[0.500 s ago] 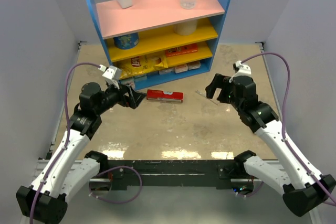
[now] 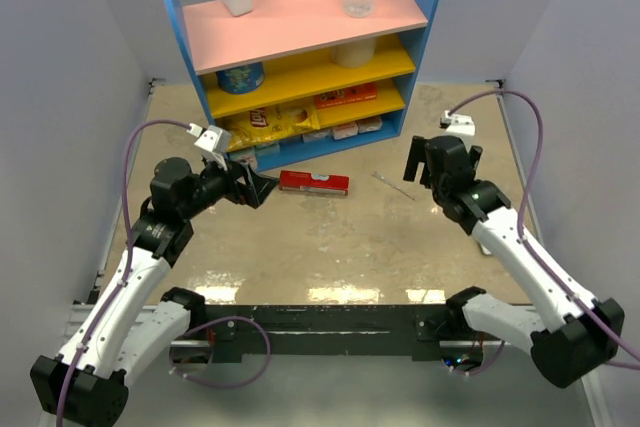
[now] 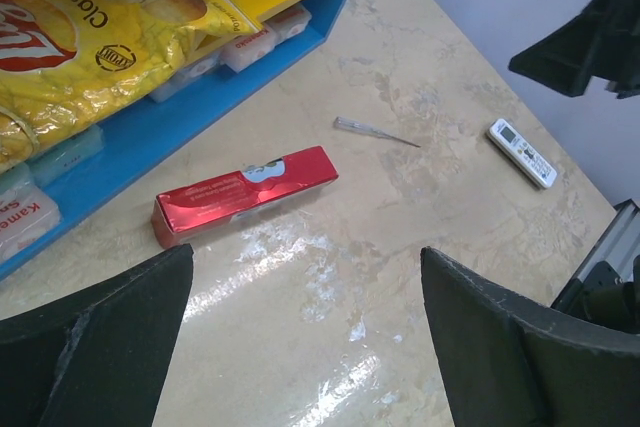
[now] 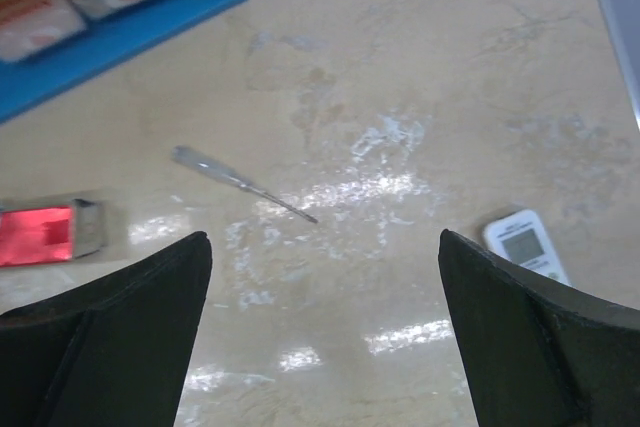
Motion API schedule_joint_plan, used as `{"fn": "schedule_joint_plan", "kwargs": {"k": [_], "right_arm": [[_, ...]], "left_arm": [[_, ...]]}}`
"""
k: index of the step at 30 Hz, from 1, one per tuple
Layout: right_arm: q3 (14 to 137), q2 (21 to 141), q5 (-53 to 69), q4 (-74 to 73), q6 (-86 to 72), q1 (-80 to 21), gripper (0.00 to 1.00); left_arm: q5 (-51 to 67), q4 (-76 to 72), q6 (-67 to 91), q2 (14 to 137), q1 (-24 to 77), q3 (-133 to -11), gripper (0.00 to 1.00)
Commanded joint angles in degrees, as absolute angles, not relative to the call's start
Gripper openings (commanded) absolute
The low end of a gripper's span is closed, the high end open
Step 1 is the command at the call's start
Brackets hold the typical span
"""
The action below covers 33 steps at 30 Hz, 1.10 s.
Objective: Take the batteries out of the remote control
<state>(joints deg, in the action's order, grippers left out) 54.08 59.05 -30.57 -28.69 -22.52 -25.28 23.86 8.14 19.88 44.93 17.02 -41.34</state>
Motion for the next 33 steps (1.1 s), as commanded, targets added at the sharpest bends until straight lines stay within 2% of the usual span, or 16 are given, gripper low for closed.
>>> {"fn": "schedule_joint_plan", "kwargs": {"k": [1, 5, 13, 16, 28, 33], "right_arm": [[60.98, 68.79, -39.46, -33.38, -16.35, -22.87, 0.96], [68.89, 80.75, -35.70, -41.21, -15.47, -16.01, 0.93], [67.94, 94.21, -24.11, -43.07, -12.22, -1.69, 0.94], [67.76, 98.77, -22.42, -42.54, -12.22, 0.78, 0.94], [67.50, 105.02, -16.88, -38.58, -9.85, 9.49, 0.99], [66.19, 103.19, -12.23, -37.53, -9.32, 10.81, 0.98]], "left_arm": [[25.14, 5.89, 19.95, 44.03, 17.23, -40.69, 1.00], [25.84, 5.27, 20.39, 44.65, 17.23, -40.43, 1.00], [26.02, 4.40, 21.09, 44.91, 17.23, -40.08, 1.00], [25.67, 4.31, 21.36, 45.44, 17.23, -39.99, 1.00], [25.75, 3.69, 22.06, 47.46, 17.23, -39.55, 0.99], [26.01, 3.34, 22.41, 48.60, 17.23, -39.46, 0.99]]}}
